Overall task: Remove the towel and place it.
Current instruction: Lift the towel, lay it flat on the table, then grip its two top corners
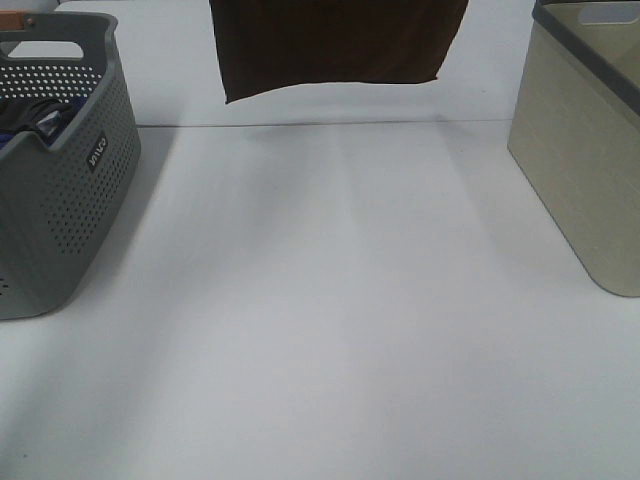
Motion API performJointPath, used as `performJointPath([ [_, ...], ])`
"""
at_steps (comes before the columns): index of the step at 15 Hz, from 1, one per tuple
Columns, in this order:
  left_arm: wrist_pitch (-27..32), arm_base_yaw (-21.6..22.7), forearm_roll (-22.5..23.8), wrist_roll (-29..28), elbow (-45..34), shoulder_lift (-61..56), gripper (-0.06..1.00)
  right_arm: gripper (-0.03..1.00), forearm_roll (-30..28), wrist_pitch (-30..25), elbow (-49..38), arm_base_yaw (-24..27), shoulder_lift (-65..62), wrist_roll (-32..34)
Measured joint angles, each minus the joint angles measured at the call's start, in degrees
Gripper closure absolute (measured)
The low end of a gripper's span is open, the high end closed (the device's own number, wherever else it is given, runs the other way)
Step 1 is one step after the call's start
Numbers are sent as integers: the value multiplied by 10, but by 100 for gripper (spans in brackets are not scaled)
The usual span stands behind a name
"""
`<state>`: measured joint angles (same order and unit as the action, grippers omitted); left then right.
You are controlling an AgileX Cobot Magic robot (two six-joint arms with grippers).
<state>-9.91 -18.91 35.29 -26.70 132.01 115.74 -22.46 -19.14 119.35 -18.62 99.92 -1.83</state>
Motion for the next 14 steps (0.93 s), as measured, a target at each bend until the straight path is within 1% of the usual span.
performJointPath([
  [1,24,-4,2,0,0,7,94,97,6,-61,-4,-1,0,0],
  [2,69,-12,2,0,0,16,94,97,12,-85,-10,-1,0,0],
  [3,151,-28,1,1,0,26,94,97,19,-128,-25,-2,0,0],
  [5,339,-65,-23,19,0,34,94,97,41,-207,-65,-2,4,0],
  [6,516,-94,-50,65,0,34,94,97,75,-279,-99,-2,6,0],
  [7,592,-107,-61,83,0,33,94,97,94,-317,-108,-2,6,0],
  [8,654,-117,-72,89,0,34,94,97,116,-351,-116,-2,6,0],
  [9,685,-120,-76,91,0,34,94,97,129,-367,-118,-2,6,0],
  [10,737,-124,-92,94,0,33,94,97,154,-407,-120,-2,6,-1],
  [11,765,-124,-108,96,0,32,94,97,181,-442,-120,-2,6,-5],
  [12,780,-124,-125,102,0,30,94,97,199,-478,-120,-2,6,-10],
  [13,790,-122,-152,109,0,27,94,97,213,-498,-120,-1,5,-13],
  [14,792,-121,-183,117,0,21,94,97,221,-504,-122,2,5,-15],
])
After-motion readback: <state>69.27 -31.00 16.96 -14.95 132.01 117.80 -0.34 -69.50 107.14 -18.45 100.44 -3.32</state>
